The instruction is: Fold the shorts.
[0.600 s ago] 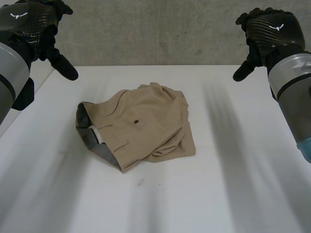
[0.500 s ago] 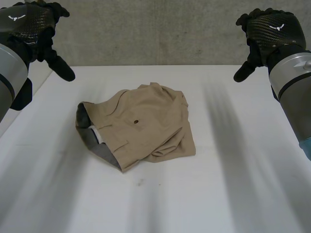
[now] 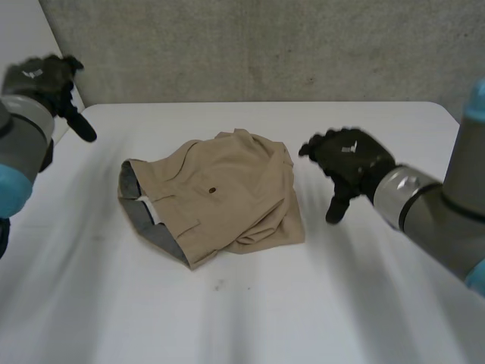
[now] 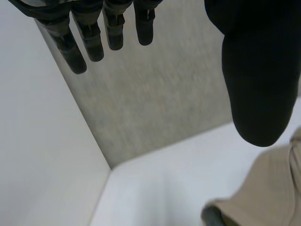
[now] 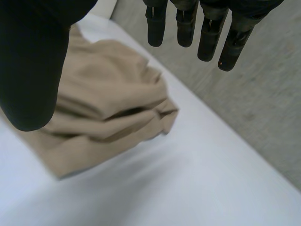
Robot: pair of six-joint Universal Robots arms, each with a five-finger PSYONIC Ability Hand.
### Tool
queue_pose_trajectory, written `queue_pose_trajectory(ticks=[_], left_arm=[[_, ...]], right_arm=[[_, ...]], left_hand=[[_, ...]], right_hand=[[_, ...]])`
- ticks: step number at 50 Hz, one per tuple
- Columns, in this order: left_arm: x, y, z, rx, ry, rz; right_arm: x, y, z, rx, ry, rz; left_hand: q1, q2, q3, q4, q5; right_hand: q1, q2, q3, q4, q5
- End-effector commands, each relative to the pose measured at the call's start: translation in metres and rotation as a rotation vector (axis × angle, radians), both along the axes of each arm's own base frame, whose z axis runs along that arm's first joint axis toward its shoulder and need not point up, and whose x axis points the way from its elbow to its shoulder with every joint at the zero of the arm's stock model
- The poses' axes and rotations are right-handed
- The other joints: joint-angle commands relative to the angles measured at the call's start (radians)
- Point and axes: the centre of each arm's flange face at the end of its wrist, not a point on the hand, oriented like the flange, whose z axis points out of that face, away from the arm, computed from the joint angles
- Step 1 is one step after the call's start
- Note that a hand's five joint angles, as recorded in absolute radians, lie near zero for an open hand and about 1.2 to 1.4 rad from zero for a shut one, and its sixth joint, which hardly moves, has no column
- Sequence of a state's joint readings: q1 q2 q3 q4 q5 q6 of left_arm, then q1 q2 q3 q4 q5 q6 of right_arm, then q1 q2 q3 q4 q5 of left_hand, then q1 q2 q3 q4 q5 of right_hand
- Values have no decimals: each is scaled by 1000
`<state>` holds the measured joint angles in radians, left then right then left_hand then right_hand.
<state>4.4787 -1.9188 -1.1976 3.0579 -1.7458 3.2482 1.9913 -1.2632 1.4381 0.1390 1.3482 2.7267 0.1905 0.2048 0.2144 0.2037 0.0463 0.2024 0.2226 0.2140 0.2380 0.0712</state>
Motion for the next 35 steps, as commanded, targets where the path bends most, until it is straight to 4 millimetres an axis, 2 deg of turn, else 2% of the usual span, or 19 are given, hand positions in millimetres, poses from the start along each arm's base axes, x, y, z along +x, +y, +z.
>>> queue_pose_trajectory(ticks=[1,4,7,13,18,25,26,29,35], left_arm=[[1,-40,-73,170,-15,-86],[1,-42,-90,213,-17,-96],[-4,-39,-98,227,-21,-110],[-3,-41,-97,202,-19,-103],[-2,-42,-96,198,-17,-98],[0,-40,-85,173,-9,-93],[0,-40,-83,170,-7,-91],[2,-39,-77,156,-2,-88],[3,-35,-63,123,4,-88]], right_arm=[[-12,6,-45,23,-6,-8],[-18,9,-61,17,-18,-5],[-19,14,-72,8,-29,11],[-12,21,-76,6,-32,39],[28,40,-80,23,-79,165],[64,40,-84,31,-134,238],[76,45,-86,24,-139,274],[92,47,-89,11,-143,313],[126,43,-105,-4,-157,370]], left_hand=[[49,35,26,36,19],[49,35,26,36,19],[49,35,26,36,19],[44,29,20,30,13],[44,29,20,30,13],[29,15,5,16,-1],[29,15,5,16,-1],[29,15,5,16,-1],[17,3,-7,4,-13]], right_hand=[[-28,-48,-40,-63,-71],[-28,-48,-40,-63,-71],[-28,-48,-40,-63,-71],[-28,-48,-40,-63,-71],[59,39,47,23,15],[91,71,79,55,48],[94,74,82,58,51],[100,80,88,64,57],[117,97,106,82,74]])
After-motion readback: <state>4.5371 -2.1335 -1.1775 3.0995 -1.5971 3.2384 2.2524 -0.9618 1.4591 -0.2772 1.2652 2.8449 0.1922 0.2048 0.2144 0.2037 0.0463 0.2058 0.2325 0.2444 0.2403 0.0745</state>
